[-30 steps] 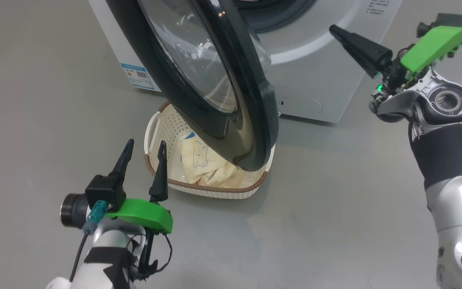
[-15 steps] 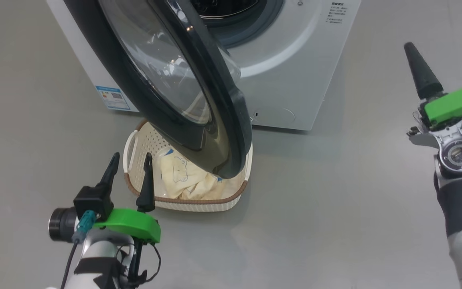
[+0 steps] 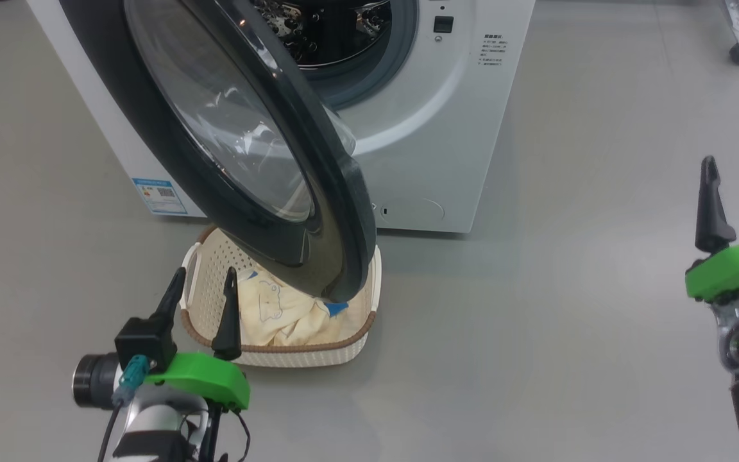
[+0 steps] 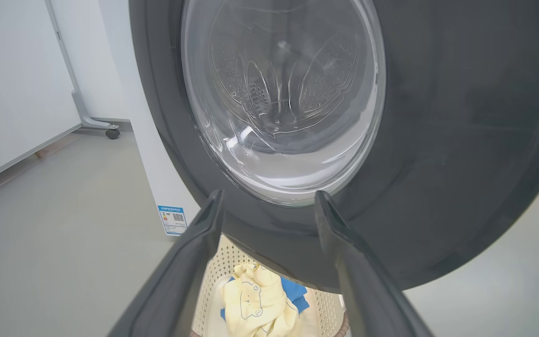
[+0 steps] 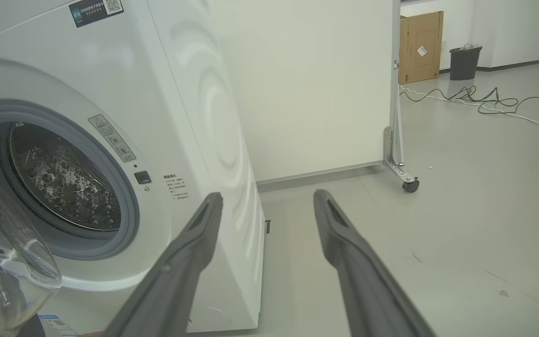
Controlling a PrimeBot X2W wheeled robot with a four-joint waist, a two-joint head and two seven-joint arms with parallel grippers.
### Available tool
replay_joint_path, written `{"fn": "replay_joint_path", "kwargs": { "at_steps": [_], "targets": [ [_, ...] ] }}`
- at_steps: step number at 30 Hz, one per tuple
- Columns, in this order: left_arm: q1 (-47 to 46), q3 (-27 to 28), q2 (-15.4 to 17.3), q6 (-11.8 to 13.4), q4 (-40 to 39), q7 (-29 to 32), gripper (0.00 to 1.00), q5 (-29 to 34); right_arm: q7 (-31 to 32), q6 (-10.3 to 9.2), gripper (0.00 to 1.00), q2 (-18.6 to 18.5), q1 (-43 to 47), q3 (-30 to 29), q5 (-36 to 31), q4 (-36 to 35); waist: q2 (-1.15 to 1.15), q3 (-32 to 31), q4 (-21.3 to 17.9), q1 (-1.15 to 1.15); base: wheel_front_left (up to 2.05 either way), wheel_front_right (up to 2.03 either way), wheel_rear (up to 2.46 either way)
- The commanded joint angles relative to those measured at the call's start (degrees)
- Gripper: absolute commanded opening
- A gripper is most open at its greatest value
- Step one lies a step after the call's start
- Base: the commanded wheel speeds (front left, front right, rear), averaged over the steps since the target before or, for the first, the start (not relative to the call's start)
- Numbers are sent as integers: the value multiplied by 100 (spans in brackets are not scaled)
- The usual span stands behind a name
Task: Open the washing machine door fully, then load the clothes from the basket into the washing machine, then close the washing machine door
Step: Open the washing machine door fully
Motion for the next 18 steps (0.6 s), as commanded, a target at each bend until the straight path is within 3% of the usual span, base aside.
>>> {"fn": "replay_joint_path", "kwargs": {
  "at_steps": [1, 9, 18],
  "targets": [
    [-65, 216, 137, 4, -155, -39, 100, 31, -78, -1, 100, 22, 45, -1, -237, -246, 0, -32, -16, 0, 0, 0, 0],
    [91, 184, 150, -22, -120, -39, 100, 3, -111, -1, 100, 586, 994, -488, -1531, -1005, 0, -159, -42, 0, 0, 0, 0],
    [216, 153, 147, -21, -65, -39, 100, -60, 77, -1, 100, 897, 1994, -591, -2109, -1996, 0, -315, -13, 0, 0, 0, 0]
  ]
}}
